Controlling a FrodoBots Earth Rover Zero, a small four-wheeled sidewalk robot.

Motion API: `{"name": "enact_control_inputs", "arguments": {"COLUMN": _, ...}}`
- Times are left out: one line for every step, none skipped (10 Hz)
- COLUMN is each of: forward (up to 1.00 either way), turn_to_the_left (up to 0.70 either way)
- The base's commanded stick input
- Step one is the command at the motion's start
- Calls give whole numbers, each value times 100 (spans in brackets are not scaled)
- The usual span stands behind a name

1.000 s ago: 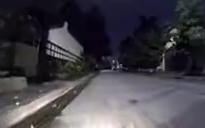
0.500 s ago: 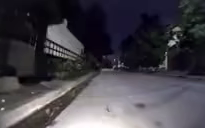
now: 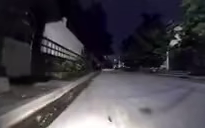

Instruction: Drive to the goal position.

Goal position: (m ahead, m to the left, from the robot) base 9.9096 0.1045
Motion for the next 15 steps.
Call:
{"name": "enact_control_inputs", "arguments": {"forward": 50, "turn_to_the_left": -9}}
{"name": "enact_control_inputs", "arguments": {"forward": 50, "turn_to_the_left": -42}}
{"name": "enact_control_inputs", "arguments": {"forward": 50, "turn_to_the_left": -50}}
{"name": "enact_control_inputs", "arguments": {"forward": 50, "turn_to_the_left": -50}}
{"name": "enact_control_inputs", "arguments": {"forward": 50, "turn_to_the_left": -50}}
{"name": "enact_control_inputs", "arguments": {"forward": 50, "turn_to_the_left": -50}}
{"name": "enact_control_inputs", "arguments": {"forward": 50, "turn_to_the_left": -2}}
{"name": "enact_control_inputs", "arguments": {"forward": 50, "turn_to_the_left": 0}}
{"name": "enact_control_inputs", "arguments": {"forward": 50, "turn_to_the_left": 0}}
{"name": "enact_control_inputs", "arguments": {"forward": 50, "turn_to_the_left": 0}}
{"name": "enact_control_inputs", "arguments": {"forward": 50, "turn_to_the_left": 0}}
{"name": "enact_control_inputs", "arguments": {"forward": 50, "turn_to_the_left": 0}}
{"name": "enact_control_inputs", "arguments": {"forward": 50, "turn_to_the_left": 0}}
{"name": "enact_control_inputs", "arguments": {"forward": 50, "turn_to_the_left": 0}}
{"name": "enact_control_inputs", "arguments": {"forward": 50, "turn_to_the_left": 0}}
